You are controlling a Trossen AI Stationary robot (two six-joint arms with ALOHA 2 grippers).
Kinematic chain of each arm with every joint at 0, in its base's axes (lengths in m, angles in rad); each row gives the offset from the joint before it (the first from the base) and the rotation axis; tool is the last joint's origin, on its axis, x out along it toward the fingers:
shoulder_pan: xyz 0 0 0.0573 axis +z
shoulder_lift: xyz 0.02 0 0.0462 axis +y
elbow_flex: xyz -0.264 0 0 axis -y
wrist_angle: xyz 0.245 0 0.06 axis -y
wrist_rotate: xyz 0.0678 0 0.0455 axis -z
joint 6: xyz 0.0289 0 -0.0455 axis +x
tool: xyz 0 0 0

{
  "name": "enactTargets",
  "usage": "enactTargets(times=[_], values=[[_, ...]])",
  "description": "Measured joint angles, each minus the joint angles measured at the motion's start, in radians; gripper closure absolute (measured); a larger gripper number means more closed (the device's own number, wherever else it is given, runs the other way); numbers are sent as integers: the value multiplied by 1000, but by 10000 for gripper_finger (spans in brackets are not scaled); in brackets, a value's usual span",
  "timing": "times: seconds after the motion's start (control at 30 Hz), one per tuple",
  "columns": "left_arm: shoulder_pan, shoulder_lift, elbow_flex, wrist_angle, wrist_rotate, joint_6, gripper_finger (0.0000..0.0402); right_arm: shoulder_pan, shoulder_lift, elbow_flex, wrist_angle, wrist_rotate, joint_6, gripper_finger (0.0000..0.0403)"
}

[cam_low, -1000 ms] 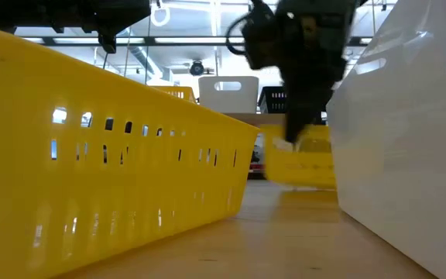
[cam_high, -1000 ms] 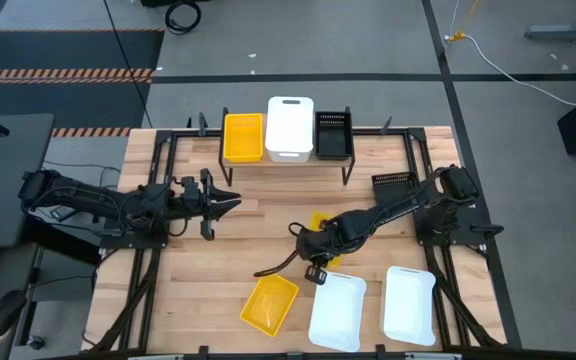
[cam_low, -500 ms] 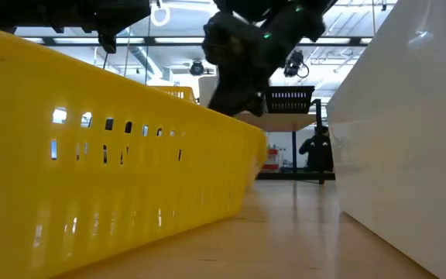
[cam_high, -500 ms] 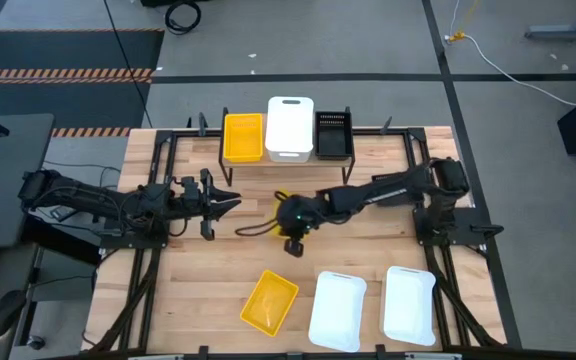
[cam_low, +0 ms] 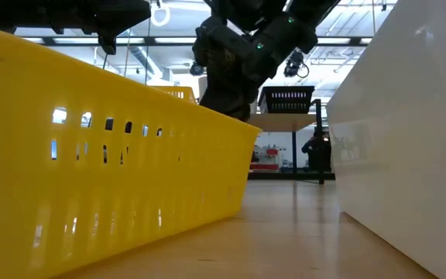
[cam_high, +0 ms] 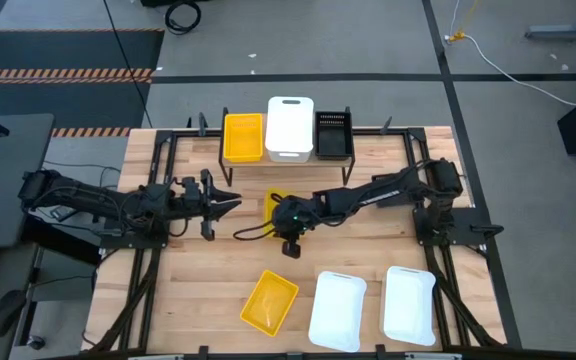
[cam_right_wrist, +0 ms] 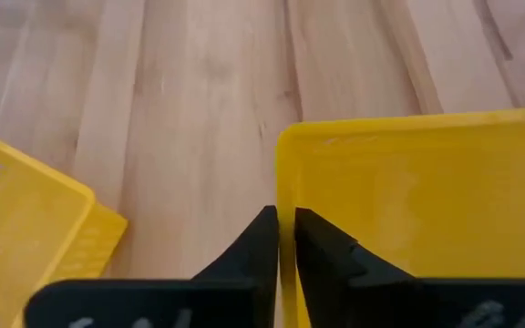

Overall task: Stack baskets on shelf by color
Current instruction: Stack the top yellow basket on the yellow basket on the shelf

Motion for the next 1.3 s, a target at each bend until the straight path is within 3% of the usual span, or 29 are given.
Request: enactTargets(times=[0.53, 0.77, 0.93, 1.17, 1.3], values=[[-6, 1, 2, -39, 0, 26, 324, 10, -24, 0, -22, -12, -23, 236], [-94, 40, 183, -447, -64, 52, 318, 9, -150, 0, -169, -6, -34, 218], [-123, 190, 291, -532, -114, 106, 311, 9, -275, 0, -302, 60, -30, 219], [-80, 479, 440, -821, -74, 146, 298, 30, -424, -3, -401, 145, -11, 220], [-68, 595, 523, -837, -29, 182, 302, 53, -475, -23, -410, 159, -32, 221]])
